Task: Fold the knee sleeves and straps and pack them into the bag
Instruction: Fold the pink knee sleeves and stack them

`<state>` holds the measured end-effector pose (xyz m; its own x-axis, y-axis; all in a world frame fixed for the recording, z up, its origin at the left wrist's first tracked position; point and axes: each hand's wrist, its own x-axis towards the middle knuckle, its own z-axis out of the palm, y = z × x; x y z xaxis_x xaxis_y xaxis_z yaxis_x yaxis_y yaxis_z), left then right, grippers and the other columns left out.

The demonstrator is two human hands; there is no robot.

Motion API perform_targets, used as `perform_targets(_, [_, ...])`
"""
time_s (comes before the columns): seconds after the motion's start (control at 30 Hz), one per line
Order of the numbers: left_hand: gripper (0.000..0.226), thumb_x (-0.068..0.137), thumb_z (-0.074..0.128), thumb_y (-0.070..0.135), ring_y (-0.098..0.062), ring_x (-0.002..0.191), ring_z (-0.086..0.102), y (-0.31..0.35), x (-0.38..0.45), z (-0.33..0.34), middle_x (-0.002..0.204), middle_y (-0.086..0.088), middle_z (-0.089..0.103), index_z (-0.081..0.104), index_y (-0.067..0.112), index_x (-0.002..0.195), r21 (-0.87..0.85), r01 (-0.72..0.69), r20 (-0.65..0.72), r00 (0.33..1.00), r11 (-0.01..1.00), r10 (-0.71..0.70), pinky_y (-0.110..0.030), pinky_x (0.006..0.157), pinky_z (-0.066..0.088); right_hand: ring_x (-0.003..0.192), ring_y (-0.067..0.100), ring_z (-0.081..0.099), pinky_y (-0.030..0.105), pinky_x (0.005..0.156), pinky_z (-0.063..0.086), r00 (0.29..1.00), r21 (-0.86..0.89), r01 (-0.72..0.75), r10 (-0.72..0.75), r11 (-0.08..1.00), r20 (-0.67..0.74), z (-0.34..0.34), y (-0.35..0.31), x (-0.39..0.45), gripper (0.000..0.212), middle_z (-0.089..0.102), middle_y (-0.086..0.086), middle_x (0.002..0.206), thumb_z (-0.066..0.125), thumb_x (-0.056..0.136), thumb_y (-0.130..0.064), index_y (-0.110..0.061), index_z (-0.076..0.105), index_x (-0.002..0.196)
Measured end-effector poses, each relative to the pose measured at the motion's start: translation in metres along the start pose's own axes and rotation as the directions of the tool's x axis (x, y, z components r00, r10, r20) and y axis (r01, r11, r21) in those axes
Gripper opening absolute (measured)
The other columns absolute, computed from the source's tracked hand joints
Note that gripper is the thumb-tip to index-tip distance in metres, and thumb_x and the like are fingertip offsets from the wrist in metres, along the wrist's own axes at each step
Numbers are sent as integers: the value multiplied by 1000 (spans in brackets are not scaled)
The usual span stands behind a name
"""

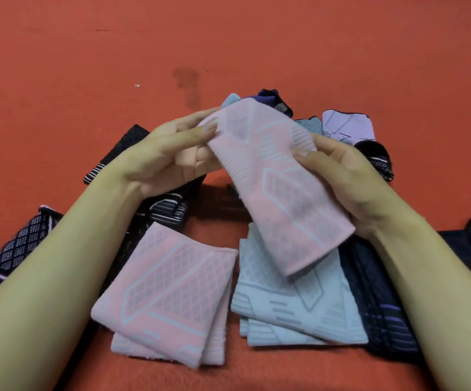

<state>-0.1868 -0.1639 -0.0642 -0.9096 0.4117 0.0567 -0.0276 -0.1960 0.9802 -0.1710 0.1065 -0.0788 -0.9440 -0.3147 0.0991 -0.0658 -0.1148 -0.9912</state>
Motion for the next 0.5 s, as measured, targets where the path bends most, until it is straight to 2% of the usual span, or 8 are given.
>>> perform_targets(0.03, [58, 100, 60, 22, -8, 94, 74, 0, 0, 3, 112, 1, 76, 45, 6, 154, 4, 34, -57, 998, 999, -33, -22, 80, 60, 85, 15, 71, 26, 73, 59, 999, 27, 5, -4, 1000, -45, 2, 0, 1, 19, 77, 2, 101, 58, 101, -13, -13, 70, 116])
perform_targets(0.13, [57, 93, 61, 28, -12, 84, 77, 2, 3, 8, 108, -3, 79, 52, 10, 146, 8, 99, -177, 980, 995, -96, -23, 65, 61, 92, 14, 70, 28, 78, 59, 993, 125, 4, 10, 992, -114, 2, 2, 4, 28, 75, 5, 108, 52, 103, -6, -6, 64, 129])
perform_targets(0.2, [57, 93, 61, 31, -13, 77, 76, 2, 3, 13, 107, -5, 79, 49, 13, 145, 19, 142, -176, 975, 990, -136, -25, 61, 60, 95, 15, 70, 25, 78, 59, 995, 195, -15, 34, 981, -92, 2, 2, 5, 33, 73, 9, 114, 50, 103, -2, -2, 58, 136])
perform_targets(0.27, [60, 91, 63, 34, -13, 74, 74, 0, 3, 16, 105, -3, 78, 46, 16, 145, 60, 186, -158, 972, 981, -175, -28, 57, 59, 89, 15, 70, 24, 71, 59, 996, 204, -54, 67, 977, -56, 2, 2, 5, 31, 73, 9, 109, 49, 104, -2, -3, 60, 133])
perform_targets(0.37, [68, 85, 71, 26, -9, 67, 64, -4, 3, 17, 97, 1, 74, 45, 24, 148, 195, 186, -139, 977, 963, -160, -26, 51, 57, 77, 11, 69, 22, 62, 55, 995, 52, -77, 80, 996, -59, 6, 4, 3, 23, 76, 3, 94, 50, 107, -15, -10, 71, 115])
perform_targets(0.43, [73, 84, 75, 17, -14, 80, 61, -7, 4, 15, 118, -2, 75, 45, 29, 149, 255, 147, -128, 985, 956, -117, -23, 54, 55, 77, 17, 66, 31, 66, 53, 991, -101, -70, 58, 992, -117, 7, 10, 5, 31, 74, 6, 90, 52, 108, -28, -9, 75, 105])
perform_targets(0.5, [75, 90, 72, 8, -18, 82, 60, -7, 4, 15, 129, -6, 72, 39, 32, 152, 294, 77, -136, 990, 953, -38, -22, 54, 50, 78, 26, 58, 39, 69, 47, 992, -172, -25, 4, 985, -122, 6, 14, 7, 26, 69, 12, 91, 53, 108, -27, -14, 76, 110])
